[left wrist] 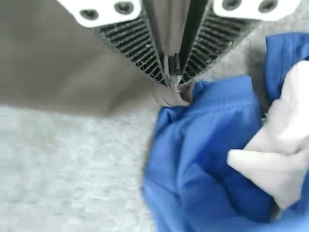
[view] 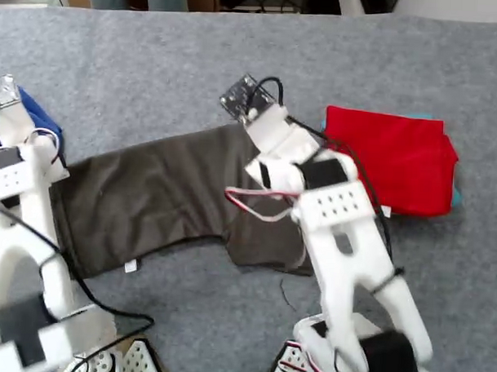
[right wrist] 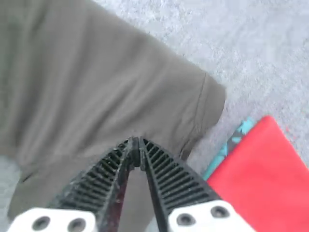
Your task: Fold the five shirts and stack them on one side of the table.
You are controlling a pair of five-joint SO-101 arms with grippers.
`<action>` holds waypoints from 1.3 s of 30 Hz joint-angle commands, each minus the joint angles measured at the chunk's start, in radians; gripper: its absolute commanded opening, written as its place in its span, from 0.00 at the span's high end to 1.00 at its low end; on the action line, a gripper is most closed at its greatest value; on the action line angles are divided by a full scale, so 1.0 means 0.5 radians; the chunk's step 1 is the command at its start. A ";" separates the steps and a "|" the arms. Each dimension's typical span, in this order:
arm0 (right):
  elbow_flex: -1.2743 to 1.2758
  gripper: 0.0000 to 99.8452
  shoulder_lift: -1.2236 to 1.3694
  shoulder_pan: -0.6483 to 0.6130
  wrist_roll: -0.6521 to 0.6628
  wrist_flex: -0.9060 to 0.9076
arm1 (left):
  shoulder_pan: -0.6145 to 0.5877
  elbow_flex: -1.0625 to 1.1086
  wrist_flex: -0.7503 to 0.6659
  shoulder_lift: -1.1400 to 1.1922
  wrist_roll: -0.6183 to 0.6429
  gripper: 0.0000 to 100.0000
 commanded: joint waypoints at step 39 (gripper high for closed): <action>-0.956 0.99 1.168 0.285 -0.120 -0.129 | -0.290 -1.275 0.015 0.936 -0.466 0.96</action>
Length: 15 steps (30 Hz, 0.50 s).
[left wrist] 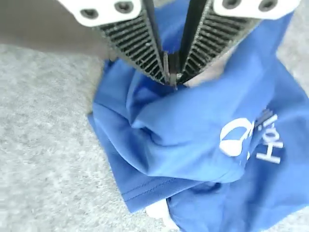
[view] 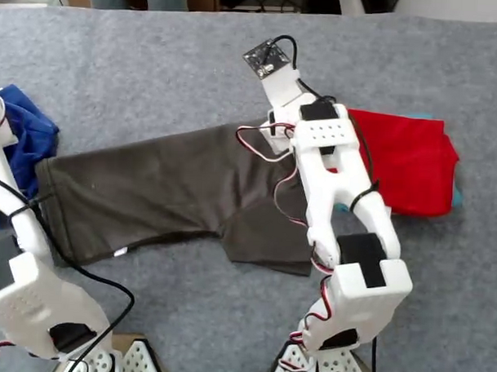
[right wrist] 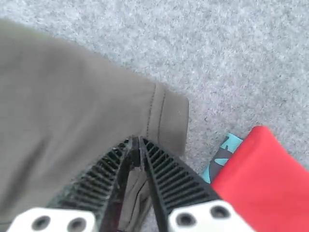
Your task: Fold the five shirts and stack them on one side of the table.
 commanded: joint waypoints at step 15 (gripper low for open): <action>-0.103 0.99 -0.002 0.015 -0.018 -0.028 | -0.637 -1.653 0.120 1.501 -0.052 0.95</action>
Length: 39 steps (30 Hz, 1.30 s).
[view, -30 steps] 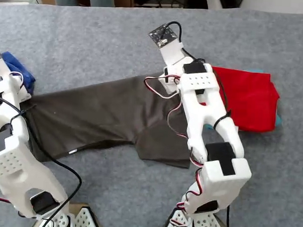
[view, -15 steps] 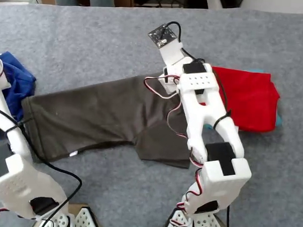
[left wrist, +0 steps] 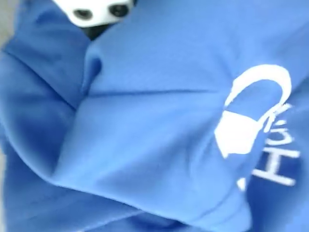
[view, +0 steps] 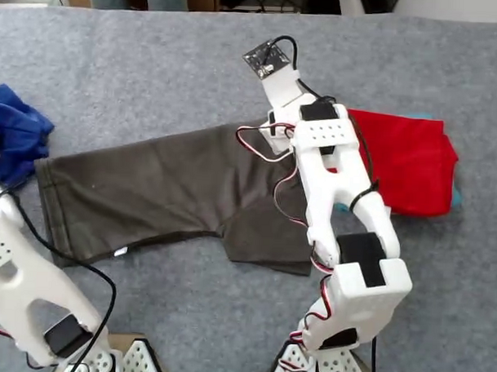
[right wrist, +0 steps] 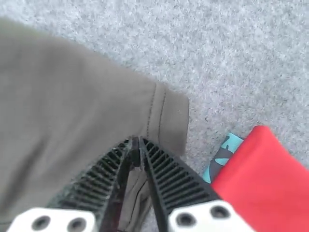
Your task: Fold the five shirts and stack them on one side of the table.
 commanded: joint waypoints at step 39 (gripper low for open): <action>-1.134 0.99 0.643 0.025 0.058 0.568 | 0.667 0.109 1.547 -1.485 0.261 0.97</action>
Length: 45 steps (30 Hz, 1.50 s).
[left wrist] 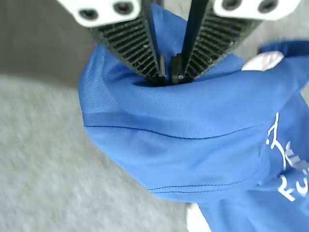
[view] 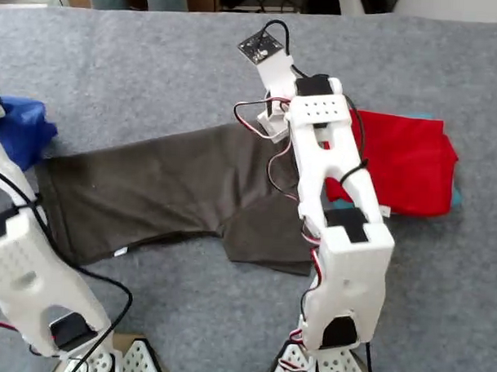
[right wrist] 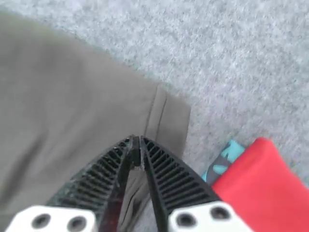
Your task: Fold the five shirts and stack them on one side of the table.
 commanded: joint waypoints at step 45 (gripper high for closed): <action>-0.569 0.99 0.201 0.037 0.012 0.445 | -0.198 -0.382 0.006 0.298 0.101 0.86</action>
